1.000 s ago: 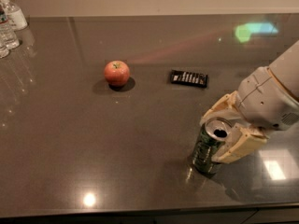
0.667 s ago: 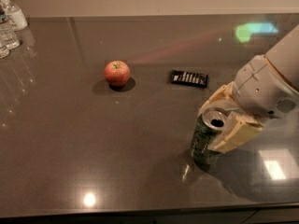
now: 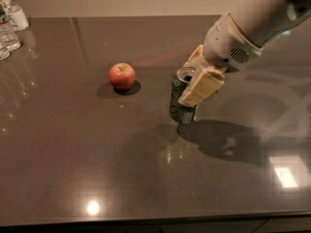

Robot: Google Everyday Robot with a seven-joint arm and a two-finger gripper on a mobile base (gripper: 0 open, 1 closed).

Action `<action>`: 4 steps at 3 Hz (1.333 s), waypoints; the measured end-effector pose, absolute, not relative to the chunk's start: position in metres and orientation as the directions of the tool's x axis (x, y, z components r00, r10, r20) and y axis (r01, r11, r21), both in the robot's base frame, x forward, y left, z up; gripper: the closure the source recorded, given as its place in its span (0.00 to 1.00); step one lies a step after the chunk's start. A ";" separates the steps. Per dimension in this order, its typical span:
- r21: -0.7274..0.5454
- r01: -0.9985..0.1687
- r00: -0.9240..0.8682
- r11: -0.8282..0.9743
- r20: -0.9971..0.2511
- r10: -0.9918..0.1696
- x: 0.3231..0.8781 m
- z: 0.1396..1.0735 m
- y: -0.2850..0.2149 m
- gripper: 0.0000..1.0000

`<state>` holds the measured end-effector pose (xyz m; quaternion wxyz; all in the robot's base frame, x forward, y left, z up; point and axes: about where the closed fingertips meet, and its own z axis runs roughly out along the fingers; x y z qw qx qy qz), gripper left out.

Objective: Move green can near apple

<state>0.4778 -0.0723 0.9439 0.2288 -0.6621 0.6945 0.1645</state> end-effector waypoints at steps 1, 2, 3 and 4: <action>-0.073 -0.994 -0.032 0.086 -0.549 -0.835 0.497 0.944 -0.057 1.00; -0.064 -0.993 -0.050 0.103 -0.559 -0.827 0.515 0.942 -0.045 1.00; -0.011 -0.992 -0.094 0.122 -0.571 -0.816 0.548 0.924 -0.017 1.00; 0.016 -0.991 -0.115 0.130 -0.574 -0.811 0.570 0.913 0.001 1.00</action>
Offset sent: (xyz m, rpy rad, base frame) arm 0.1054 0.0821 -0.0331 0.0751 0.1142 -0.0738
